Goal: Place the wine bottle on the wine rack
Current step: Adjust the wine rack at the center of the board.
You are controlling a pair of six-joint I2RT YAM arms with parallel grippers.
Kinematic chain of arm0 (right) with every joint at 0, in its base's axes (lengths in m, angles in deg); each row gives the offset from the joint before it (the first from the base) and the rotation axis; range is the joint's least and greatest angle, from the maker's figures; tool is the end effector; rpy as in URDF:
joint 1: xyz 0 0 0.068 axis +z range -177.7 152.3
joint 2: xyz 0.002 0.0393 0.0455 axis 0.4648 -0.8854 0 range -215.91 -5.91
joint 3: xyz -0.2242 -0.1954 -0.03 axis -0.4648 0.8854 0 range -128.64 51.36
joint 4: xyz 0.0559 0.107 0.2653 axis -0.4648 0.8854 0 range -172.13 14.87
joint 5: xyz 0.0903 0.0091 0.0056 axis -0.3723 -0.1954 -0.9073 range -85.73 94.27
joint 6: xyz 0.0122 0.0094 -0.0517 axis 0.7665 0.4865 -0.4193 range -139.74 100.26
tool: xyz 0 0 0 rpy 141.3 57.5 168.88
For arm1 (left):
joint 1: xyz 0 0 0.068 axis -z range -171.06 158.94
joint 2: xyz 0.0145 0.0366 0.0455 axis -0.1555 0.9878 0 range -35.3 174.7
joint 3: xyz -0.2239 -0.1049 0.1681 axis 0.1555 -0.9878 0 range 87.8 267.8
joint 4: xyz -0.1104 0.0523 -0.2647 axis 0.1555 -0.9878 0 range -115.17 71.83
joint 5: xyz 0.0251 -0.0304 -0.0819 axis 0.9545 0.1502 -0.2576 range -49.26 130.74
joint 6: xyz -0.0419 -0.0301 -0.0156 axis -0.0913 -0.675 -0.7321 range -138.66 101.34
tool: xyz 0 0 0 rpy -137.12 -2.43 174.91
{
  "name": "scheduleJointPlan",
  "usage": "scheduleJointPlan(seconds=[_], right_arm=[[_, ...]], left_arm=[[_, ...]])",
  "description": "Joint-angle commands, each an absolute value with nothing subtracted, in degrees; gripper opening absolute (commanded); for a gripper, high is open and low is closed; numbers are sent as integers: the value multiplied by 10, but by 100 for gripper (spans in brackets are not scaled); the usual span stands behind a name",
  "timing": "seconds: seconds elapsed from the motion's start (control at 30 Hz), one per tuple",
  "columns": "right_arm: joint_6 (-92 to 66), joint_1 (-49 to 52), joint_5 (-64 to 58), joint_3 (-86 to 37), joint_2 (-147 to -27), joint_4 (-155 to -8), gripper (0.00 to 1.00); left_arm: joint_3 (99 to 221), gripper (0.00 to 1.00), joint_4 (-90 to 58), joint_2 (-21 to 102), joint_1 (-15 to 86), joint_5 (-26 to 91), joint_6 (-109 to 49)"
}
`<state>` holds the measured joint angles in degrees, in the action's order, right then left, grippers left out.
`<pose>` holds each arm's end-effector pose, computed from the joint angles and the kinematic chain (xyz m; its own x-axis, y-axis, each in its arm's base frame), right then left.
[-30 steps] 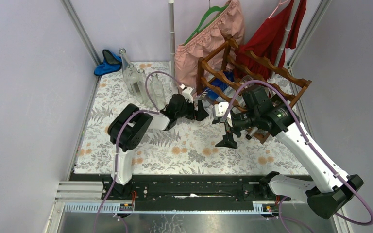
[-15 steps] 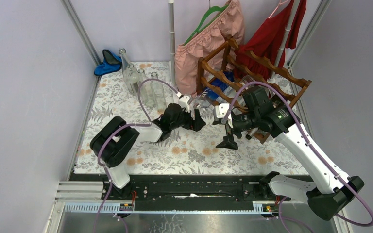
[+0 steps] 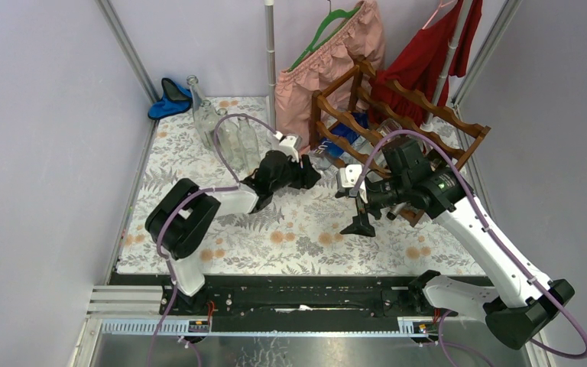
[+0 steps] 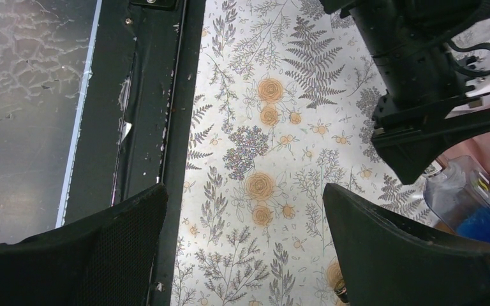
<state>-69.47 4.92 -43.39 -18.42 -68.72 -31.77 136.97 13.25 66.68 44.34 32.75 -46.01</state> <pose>0.1760 0.1438 0.3980 0.2482 -0.4513 -0.8571 -0.9686 -0.1031 -0.2262 0.3209 -0.2341 0.1740 -0.5761 -0.1490 -0.8037 0.4665 0.7475 -0.4729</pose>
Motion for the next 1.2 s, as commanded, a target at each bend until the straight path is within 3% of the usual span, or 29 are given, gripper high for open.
scheduleJointPlan(seconds=[0.0, 0.73, 0.87, 0.97, 1.17], right_arm=[[-704, 47, -449, -186, -673, -323, 100], [-714, 47, -445, -179, -668, -311, 100], [-695, 47, -433, -185, -668, -321, 100], [-603, 47, -331, -202, -672, -384, 100], [-473, 26, -118, -282, -716, -465, 100]], left_arm=[[1420, 60, 96, 695, 429, 338, -464], [1526, 59, 21, 759, 412, 322, -446], [1535, 34, 16, 772, 409, 297, -442], [1528, 19, 25, 773, 408, 285, -441], [1520, 7, 38, 774, 406, 258, -429]])
